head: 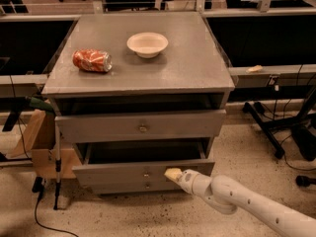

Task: Close middle drawer

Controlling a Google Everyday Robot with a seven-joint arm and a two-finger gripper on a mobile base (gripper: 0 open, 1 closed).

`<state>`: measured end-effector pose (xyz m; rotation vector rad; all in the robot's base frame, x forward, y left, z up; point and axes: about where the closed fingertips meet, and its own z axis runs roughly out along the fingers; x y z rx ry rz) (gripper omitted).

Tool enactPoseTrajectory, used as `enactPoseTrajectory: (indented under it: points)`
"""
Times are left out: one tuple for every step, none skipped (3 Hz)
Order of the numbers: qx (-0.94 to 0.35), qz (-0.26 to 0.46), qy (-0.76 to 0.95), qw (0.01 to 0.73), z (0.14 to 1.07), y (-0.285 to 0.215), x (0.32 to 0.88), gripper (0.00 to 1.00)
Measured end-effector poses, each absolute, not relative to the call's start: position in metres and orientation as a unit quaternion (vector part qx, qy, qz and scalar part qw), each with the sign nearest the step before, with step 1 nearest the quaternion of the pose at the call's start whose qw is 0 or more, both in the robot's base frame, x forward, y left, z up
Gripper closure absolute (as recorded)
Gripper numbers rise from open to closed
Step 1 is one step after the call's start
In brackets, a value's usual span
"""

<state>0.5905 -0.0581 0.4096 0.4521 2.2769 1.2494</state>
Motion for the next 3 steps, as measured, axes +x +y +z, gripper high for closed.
enactPoseTrajectory:
  points:
    - [0.147, 0.423, 0.848, 0.283, 0.4135, -0.0641, 0.5964, 1.00]
    - [0.147, 0.423, 0.848, 0.283, 0.4135, -0.0640, 0.5963, 1.00]
    - [0.109, 0.399, 0.864, 0.287, 0.4171, -0.0573, 0.5962, 1.00]
